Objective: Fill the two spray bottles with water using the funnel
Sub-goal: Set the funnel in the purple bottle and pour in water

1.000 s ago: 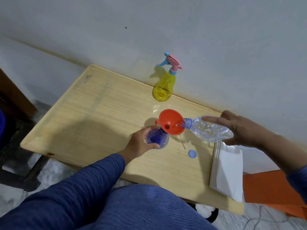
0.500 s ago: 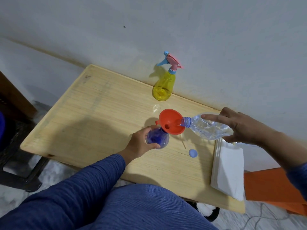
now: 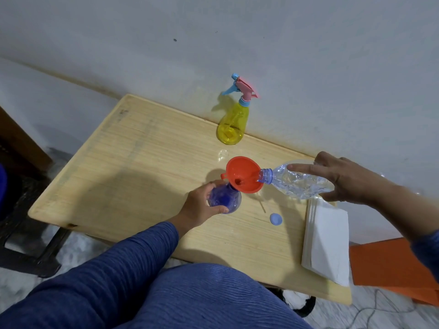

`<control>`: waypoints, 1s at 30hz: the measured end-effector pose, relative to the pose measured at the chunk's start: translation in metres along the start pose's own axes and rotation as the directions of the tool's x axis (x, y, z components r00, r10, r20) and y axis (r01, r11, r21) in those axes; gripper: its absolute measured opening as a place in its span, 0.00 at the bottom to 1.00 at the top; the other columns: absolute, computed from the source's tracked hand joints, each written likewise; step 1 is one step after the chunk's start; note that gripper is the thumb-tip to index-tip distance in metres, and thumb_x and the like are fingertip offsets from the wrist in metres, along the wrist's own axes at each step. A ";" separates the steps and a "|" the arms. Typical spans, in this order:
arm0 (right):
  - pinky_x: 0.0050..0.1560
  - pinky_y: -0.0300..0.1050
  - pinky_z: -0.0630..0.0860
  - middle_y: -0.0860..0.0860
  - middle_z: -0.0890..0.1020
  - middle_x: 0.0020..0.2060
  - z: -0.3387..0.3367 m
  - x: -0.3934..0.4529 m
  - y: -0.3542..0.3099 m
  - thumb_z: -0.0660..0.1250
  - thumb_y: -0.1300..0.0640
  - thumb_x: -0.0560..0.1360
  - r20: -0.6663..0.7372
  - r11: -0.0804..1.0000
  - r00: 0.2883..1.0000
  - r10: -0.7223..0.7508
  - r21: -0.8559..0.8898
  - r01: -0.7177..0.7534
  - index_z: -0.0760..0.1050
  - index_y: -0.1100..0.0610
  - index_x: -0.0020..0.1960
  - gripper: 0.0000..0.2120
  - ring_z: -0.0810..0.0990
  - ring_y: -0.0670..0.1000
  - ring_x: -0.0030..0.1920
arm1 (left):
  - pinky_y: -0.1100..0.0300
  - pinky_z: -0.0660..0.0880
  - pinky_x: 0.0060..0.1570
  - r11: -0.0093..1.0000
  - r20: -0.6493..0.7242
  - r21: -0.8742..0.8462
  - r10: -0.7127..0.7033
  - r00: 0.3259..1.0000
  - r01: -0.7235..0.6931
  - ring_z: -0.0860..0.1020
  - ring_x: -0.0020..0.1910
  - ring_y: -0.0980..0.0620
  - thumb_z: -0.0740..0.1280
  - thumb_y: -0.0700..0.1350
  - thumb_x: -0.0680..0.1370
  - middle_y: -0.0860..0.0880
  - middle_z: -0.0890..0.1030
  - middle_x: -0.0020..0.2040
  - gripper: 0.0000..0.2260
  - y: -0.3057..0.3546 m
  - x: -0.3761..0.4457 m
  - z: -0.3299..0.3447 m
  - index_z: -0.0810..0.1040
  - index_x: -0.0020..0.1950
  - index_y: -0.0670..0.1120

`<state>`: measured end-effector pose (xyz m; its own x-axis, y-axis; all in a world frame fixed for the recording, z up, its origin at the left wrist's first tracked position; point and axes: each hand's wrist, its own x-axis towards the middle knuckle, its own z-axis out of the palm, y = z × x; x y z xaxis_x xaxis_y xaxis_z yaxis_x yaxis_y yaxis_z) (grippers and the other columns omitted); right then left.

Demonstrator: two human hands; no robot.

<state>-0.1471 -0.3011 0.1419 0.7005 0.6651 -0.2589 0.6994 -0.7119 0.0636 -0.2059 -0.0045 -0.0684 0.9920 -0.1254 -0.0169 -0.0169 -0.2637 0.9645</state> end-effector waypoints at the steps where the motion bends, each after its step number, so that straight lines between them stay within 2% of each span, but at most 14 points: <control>1: 0.37 0.44 0.69 0.51 0.69 0.45 0.000 0.000 0.001 0.80 0.58 0.61 0.000 1.000 1.000 -0.004 -0.001 0.004 0.45 0.27 0.69 0.56 0.70 0.53 0.34 | 0.67 0.73 0.55 1.000 -0.002 0.003 0.003 1.000 -0.003 0.76 0.58 0.55 0.80 0.45 0.63 0.58 0.76 0.58 0.34 0.000 0.000 0.000 0.66 0.57 0.71; 6: 0.38 0.47 0.74 0.52 0.70 0.47 0.001 0.000 0.002 0.80 0.58 0.61 -0.014 1.000 1.000 -0.009 -0.008 0.009 0.42 0.25 0.68 0.58 0.71 0.54 0.35 | 0.66 0.73 0.55 1.000 -0.002 0.017 0.007 1.000 -0.007 0.76 0.58 0.54 0.79 0.46 0.63 0.58 0.76 0.59 0.34 -0.001 0.000 0.000 0.66 0.59 0.70; 12: 0.38 0.43 0.69 0.52 0.70 0.48 0.000 -0.003 -0.003 0.78 0.59 0.63 -0.004 0.999 1.000 0.028 0.015 -0.028 0.42 0.25 0.68 0.56 0.71 0.54 0.37 | 0.66 0.74 0.55 1.000 -0.001 0.008 0.000 1.000 0.000 0.76 0.58 0.55 0.79 0.45 0.63 0.56 0.77 0.58 0.33 -0.001 0.000 0.000 0.67 0.60 0.66; 14: 0.38 0.43 0.69 0.51 0.69 0.48 0.002 -0.004 -0.005 0.77 0.59 0.64 -0.005 0.998 0.999 0.042 0.036 -0.042 0.42 0.24 0.66 0.55 0.70 0.53 0.37 | 0.66 0.74 0.55 1.000 -0.004 0.003 -0.007 1.000 0.007 0.76 0.57 0.56 0.79 0.45 0.63 0.56 0.77 0.58 0.34 -0.001 0.000 0.000 0.67 0.59 0.69; 18: 0.41 0.49 0.76 0.51 0.69 0.47 0.008 -0.006 -0.009 0.77 0.59 0.64 -0.082 0.980 0.991 0.102 0.179 -0.086 0.43 0.22 0.65 0.54 0.73 0.56 0.41 | 0.71 0.73 0.53 1.000 0.003 0.008 -0.018 1.000 0.018 0.76 0.57 0.56 0.79 0.44 0.63 0.56 0.77 0.58 0.33 0.000 0.000 0.000 0.67 0.59 0.68; 21: 0.48 0.49 0.77 0.51 0.70 0.47 0.013 -0.005 -0.011 0.79 0.60 0.63 -0.212 0.946 0.966 0.145 0.317 -0.073 0.47 0.24 0.67 0.54 0.75 0.53 0.46 | 0.65 0.75 0.55 1.000 0.004 0.015 -0.025 1.000 0.025 0.77 0.57 0.55 0.79 0.45 0.63 0.55 0.77 0.57 0.33 0.001 0.000 0.000 0.67 0.58 0.68; 22: 0.51 0.46 0.76 0.52 0.71 0.47 0.016 -0.005 -0.012 0.79 0.61 0.62 -0.268 0.930 0.948 0.170 0.363 -0.064 0.48 0.25 0.67 0.54 0.76 0.51 0.47 | 0.64 0.75 0.55 0.999 0.003 0.019 -0.026 1.000 0.025 0.77 0.57 0.54 0.79 0.45 0.63 0.55 0.77 0.57 0.33 0.001 0.000 0.000 0.67 0.58 0.69; 24: 0.55 0.35 0.72 0.53 0.74 0.48 0.019 -0.006 -0.012 0.79 0.64 0.61 -0.368 0.870 0.889 0.272 0.488 -0.064 0.51 0.25 0.67 0.55 0.78 0.50 0.48 | 0.66 0.75 0.54 0.999 0.006 0.024 -0.035 0.999 0.034 0.77 0.56 0.54 0.79 0.45 0.63 0.55 0.77 0.57 0.33 0.002 0.000 0.000 0.66 0.58 0.69; 26: 0.53 0.24 0.68 0.54 0.75 0.49 0.022 -0.008 -0.012 0.79 0.66 0.60 -0.433 0.798 0.805 0.405 0.597 -0.081 0.52 0.25 0.66 0.55 0.78 0.47 0.47 | 0.66 0.74 0.53 0.999 0.013 0.030 -0.040 0.999 0.039 0.76 0.56 0.54 0.79 0.45 0.63 0.56 0.76 0.56 0.33 0.004 -0.001 0.000 0.66 0.59 0.66; 28: 0.51 0.26 0.69 0.53 0.76 0.49 0.025 -0.009 -0.012 0.79 0.66 0.60 -0.463 0.732 0.710 0.531 0.672 -0.110 0.52 0.29 0.68 0.54 0.78 0.46 0.46 | 0.64 0.75 0.54 0.999 0.007 0.024 -0.044 0.999 0.044 0.77 0.56 0.55 0.79 0.46 0.62 0.56 0.77 0.56 0.33 0.006 -0.001 0.000 0.67 0.59 0.66; 30: 0.53 0.35 0.71 0.53 0.76 0.50 0.031 -0.008 -0.013 0.79 0.65 0.62 -0.472 0.668 0.615 0.631 0.734 -0.123 0.50 0.31 0.69 0.54 0.78 0.50 0.49 | 0.61 0.76 0.55 0.999 0.000 0.017 -0.052 0.999 0.052 0.78 0.55 0.55 0.79 0.47 0.61 0.55 0.78 0.55 0.33 0.007 0.000 -0.001 0.68 0.59 0.66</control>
<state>-0.1663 -0.3045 0.1138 0.9396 0.0664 0.3357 0.2771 -0.7232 -0.6327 -0.2062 -0.0056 -0.0619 0.9915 -0.1119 -0.0667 0.0321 -0.2857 0.9578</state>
